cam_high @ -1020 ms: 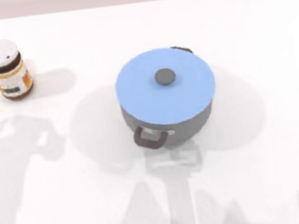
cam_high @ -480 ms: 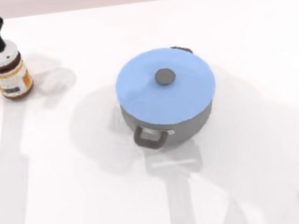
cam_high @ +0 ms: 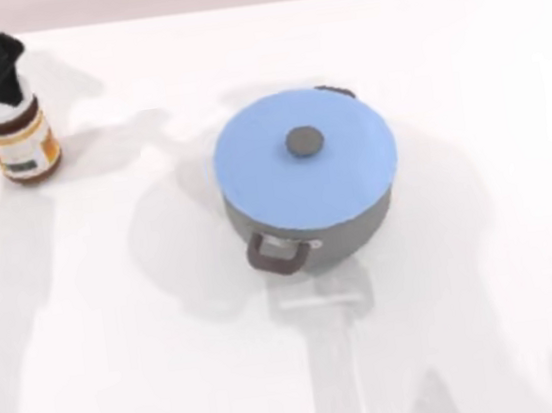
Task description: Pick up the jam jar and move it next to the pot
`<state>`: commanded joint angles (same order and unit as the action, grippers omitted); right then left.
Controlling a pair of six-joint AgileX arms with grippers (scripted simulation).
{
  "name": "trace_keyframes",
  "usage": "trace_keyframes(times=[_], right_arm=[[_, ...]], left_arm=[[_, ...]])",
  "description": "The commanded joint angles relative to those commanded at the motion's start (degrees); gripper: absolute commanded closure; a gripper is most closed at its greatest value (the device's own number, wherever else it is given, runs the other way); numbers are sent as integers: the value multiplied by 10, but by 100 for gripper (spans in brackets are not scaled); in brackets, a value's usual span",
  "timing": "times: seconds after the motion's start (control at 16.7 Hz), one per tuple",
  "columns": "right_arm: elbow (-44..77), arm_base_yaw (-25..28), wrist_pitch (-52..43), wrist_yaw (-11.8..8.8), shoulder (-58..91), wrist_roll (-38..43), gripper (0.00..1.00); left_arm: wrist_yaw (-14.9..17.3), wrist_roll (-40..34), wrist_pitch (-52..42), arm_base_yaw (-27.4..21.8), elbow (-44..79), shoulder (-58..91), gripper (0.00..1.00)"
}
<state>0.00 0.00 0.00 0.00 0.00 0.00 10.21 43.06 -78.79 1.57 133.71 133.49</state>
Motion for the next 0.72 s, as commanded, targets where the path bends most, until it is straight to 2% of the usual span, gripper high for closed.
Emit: trace_keyframes(times=[0.3, 0.72], right_arm=[[0, 0, 0, 0, 0, 0, 0], [0, 0, 0, 0, 0, 0, 0]], left_arm=[[-11, 51, -46, 11, 130, 119, 0], [-11, 56, -49, 8, 142, 131, 0]])
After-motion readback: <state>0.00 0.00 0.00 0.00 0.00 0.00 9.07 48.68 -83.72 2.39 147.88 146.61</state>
